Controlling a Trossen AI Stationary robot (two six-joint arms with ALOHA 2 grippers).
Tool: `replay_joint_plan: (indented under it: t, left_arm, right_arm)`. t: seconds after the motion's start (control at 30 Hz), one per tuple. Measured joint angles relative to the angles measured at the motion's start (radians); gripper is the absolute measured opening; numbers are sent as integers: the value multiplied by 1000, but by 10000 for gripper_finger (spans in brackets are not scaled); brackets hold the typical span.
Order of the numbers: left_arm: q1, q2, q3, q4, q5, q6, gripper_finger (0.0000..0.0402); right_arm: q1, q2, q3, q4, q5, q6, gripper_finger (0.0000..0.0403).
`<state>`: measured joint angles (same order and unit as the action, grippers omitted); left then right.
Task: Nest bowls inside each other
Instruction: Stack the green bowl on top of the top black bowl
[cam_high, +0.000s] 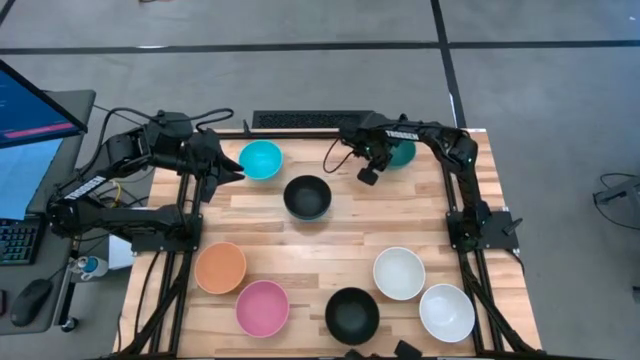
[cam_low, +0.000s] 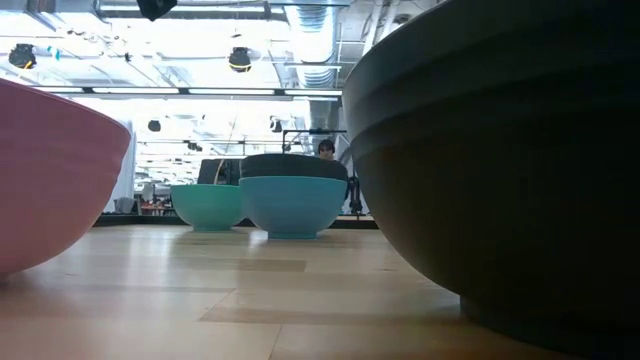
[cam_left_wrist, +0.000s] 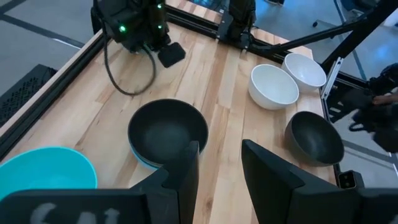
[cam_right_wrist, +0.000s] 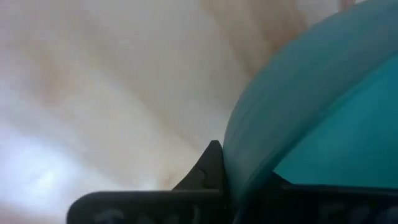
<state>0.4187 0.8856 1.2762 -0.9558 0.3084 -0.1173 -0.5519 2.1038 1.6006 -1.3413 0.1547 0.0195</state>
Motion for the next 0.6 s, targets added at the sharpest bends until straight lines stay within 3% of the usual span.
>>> replay_joint_plan:
  t: [0.3,0.4,0.6]
  left_arm:
    - [0,0,0,14,0,1,112]
    - [1,-5,1,15,-1,1,112]
    - [25,-18,109,-15,-1,39,112]
  right_arm:
    - [195,-168,260,-66,-2,-11,10]
    - [256,-223,333,-39,-47,22,10]
    - [407,-227,411,23,-56,35,10]
